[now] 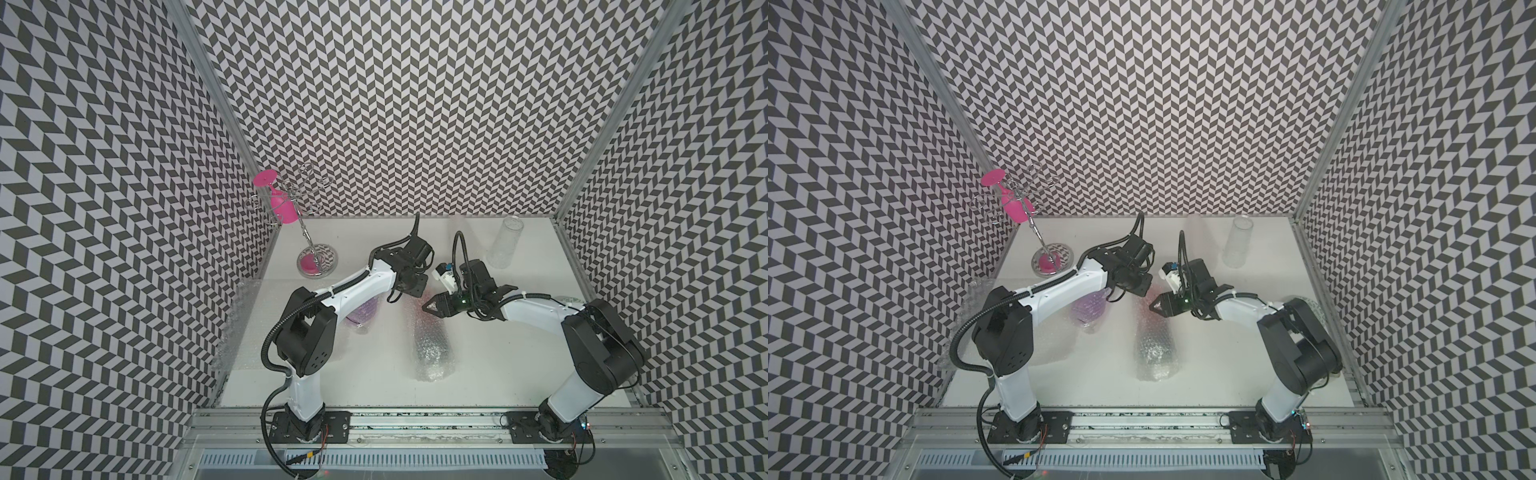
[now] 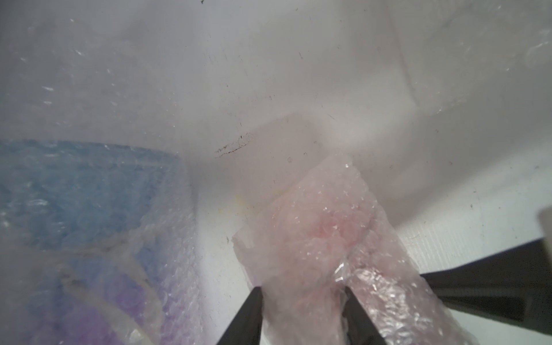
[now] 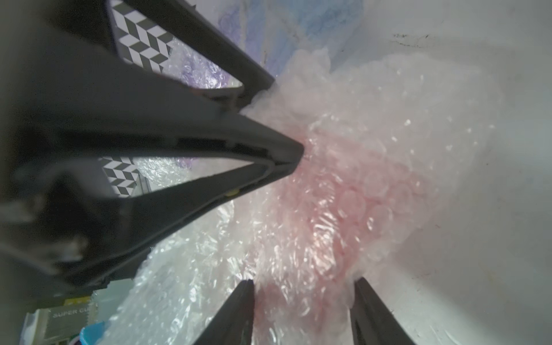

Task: Unwrap the vase from the bubble wrap
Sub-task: Unwrap the bubble wrap at the center of the board.

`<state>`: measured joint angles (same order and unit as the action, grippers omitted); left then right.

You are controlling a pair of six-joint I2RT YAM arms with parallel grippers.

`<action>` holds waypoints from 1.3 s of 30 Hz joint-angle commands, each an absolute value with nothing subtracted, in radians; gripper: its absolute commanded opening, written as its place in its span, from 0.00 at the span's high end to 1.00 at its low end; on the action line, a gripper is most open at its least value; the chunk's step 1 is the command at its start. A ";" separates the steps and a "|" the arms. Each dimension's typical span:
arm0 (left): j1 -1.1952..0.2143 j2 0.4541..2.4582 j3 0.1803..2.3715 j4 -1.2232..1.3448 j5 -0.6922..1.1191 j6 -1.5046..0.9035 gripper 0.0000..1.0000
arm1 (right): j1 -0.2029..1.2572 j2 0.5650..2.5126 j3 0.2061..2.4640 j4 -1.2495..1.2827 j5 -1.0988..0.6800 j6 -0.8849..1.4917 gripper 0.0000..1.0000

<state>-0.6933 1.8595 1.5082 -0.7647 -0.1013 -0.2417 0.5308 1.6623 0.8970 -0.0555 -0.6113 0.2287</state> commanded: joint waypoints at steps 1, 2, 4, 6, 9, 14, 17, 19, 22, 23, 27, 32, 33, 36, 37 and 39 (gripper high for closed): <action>-0.687 1.889 1.532 -0.773 -0.174 -0.232 0.68 | 0.538 1.668 0.880 -0.044 -0.589 0.207 0.54; -0.687 1.889 1.534 -0.773 -0.183 -0.233 0.71 | 0.541 1.665 0.879 -0.046 -0.587 0.205 0.55; -0.687 1.886 1.535 -0.769 -0.196 -0.230 0.78 | 0.542 1.659 0.878 -0.050 -0.578 0.202 0.59; -0.685 1.880 1.537 -0.768 -0.204 -0.231 0.83 | 0.544 1.650 0.876 -0.055 -0.570 0.196 0.66; -0.678 1.867 1.535 -0.766 -0.200 -0.236 0.86 | 0.545 1.640 0.873 -0.065 -0.561 0.186 0.74; -0.666 1.834 1.512 -0.733 -0.101 -0.282 0.91 | 0.546 1.615 0.864 -0.079 -0.546 0.175 0.92; -0.625 1.790 1.471 -0.682 0.016 -0.325 0.91 | 0.545 1.601 0.860 -0.088 -0.525 0.169 1.00; -0.603 1.768 1.452 -0.669 0.048 -0.336 0.91 | 0.545 1.593 0.855 -0.090 -0.513 0.166 1.00; -0.588 1.754 1.448 -0.675 0.045 -0.328 0.92 | 0.545 1.584 0.845 -0.092 -0.503 0.163 1.00; -0.583 1.754 1.447 -0.676 0.042 -0.323 0.94 | 0.545 1.581 0.841 -0.093 -0.498 0.163 1.00; -0.575 1.760 1.443 -0.671 0.000 -0.309 0.99 | 0.545 1.562 0.830 -0.092 -0.477 0.160 1.00; -0.574 1.763 1.433 -0.664 -0.044 -0.279 1.00 | 0.545 1.537 0.817 -0.110 -0.424 0.145 1.00; -0.573 1.758 1.431 -0.663 -0.047 -0.276 1.00 | 0.547 1.531 0.816 -0.115 -0.411 0.141 1.00; -0.571 1.746 1.428 -0.665 -0.050 -0.266 1.00 | 0.548 1.516 0.815 -0.138 -0.363 0.125 1.00; -0.569 1.742 1.428 -0.668 -0.051 -0.265 1.00 | 0.548 1.511 0.815 -0.147 -0.347 0.120 1.00; -0.565 1.735 1.423 -0.670 -0.051 -0.265 1.00 | 0.548 1.508 0.816 -0.164 -0.324 0.112 1.00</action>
<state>-0.6044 1.7912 1.4269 -0.6918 0.0586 -0.2794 0.5514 1.5429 0.8368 -0.0631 -0.4011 0.1478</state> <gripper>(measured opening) 0.048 0.046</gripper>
